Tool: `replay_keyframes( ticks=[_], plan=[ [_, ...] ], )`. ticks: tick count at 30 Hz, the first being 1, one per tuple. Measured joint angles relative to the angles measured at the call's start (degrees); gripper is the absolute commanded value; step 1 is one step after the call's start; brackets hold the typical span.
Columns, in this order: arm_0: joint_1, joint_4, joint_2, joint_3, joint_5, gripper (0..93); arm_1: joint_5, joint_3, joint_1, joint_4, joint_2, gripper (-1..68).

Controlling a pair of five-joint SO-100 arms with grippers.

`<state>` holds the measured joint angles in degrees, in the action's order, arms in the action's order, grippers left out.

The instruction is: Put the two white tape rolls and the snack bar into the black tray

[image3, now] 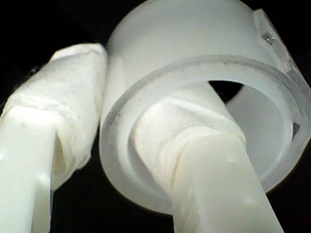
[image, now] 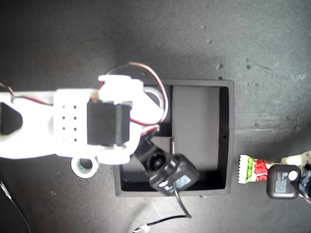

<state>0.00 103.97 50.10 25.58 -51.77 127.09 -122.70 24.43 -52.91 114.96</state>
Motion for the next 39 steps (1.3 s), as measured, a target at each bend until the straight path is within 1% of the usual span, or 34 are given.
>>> replay_keyframes(
  ticks=[6,8,11,14,17,23,26,28,30,31,33,35,39],
  plan=[
    [-0.97,0.00,-0.18,1.05,0.26,1.0,0.00,-2.46,-10.99,7.38,7.91,-0.5],
    [-0.88,0.00,-1.23,1.05,0.62,1.5,0.00,-2.46,-14.41,7.47,8.53,-0.5],
    [-0.79,0.00,-2.81,0.09,2.02,2.4,0.00,-1.05,-18.90,5.01,8.70,-0.6],
    [-0.62,0.00,-3.16,-0.35,3.08,2.5,0.00,4.83,-24.26,-2.20,8.70,-0.6],
    [-0.09,0.00,-3.25,-0.88,3.60,2.7,0.00,9.84,-28.56,-3.34,8.88,-0.6],
    [1.76,0.00,-4.04,-1.05,3.87,3.0,0.00,15.56,-28.39,-2.20,8.88,-0.6],
    [3.16,0.00,-4.04,-2.29,3.60,2.9,0.00,15.82,-32.17,-3.69,9.67,-0.7],
    [4.31,0.00,-4.04,-3.08,3.25,1.9,0.00,12.13,-34.10,-3.60,12.57,-0.7],
    [5.71,0.00,-4.22,-4.04,3.25,1.5,0.44,5.10,-34.28,1.05,18.02,-0.7],
    [6.06,0.00,-5.01,-4.83,3.25,1.5,0.18,0.62,-34.28,4.48,21.36,-0.7],
    [6.42,0.00,-6.50,-5.98,3.25,1.9,0.00,-6.68,-34.01,8.44,25.40,-0.7],
    [6.33,0.00,-9.05,-6.24,3.25,5.8,0.00,-12.39,-34.19,10.63,27.16,-0.7],
    [5.71,0.00,-11.51,-6.42,3.25,12.1,0.18,-13.71,-35.24,14.33,27.86,-0.7]
  ],
)
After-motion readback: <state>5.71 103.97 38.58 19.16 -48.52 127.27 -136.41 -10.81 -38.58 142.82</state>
